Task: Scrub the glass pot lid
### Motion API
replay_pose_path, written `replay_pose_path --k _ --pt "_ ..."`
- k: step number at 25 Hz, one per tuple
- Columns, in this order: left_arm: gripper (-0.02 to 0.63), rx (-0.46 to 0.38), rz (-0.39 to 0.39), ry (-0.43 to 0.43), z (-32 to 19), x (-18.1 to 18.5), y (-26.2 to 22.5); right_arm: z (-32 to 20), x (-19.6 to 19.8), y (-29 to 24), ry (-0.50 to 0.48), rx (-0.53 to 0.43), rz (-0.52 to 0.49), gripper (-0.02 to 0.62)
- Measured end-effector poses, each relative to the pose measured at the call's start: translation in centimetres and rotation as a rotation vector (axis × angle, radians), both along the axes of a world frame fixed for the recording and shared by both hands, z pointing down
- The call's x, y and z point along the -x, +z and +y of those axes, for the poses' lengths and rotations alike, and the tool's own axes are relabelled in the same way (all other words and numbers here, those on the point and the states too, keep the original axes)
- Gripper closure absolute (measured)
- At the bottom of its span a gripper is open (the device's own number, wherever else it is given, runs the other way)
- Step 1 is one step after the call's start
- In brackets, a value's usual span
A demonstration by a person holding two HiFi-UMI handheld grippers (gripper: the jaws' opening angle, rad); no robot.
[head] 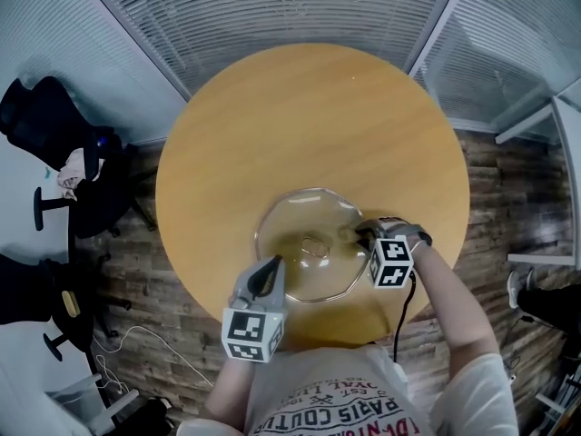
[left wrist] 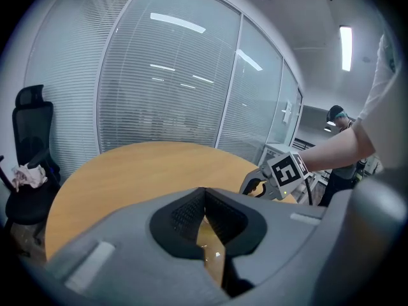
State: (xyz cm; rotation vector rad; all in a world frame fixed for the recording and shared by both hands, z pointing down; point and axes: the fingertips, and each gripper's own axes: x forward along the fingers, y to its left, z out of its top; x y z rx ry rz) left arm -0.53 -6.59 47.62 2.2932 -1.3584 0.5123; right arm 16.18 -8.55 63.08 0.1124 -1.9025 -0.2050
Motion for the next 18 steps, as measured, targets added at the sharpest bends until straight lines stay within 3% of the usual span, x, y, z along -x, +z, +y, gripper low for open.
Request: replay_pose_path --k 6,18 --pt "0.598 0.0 0.001 0.032 0.7 0.0 -0.1 2.0 -0.2 -0.2 0.029 0.013 0.01 0.518" --pt "0.598 -0.012 -0.015 0.113 2.2 0.6 -0.2 5.2 -0.2 -0.1 0.194 -0.027 0.046 0.518"
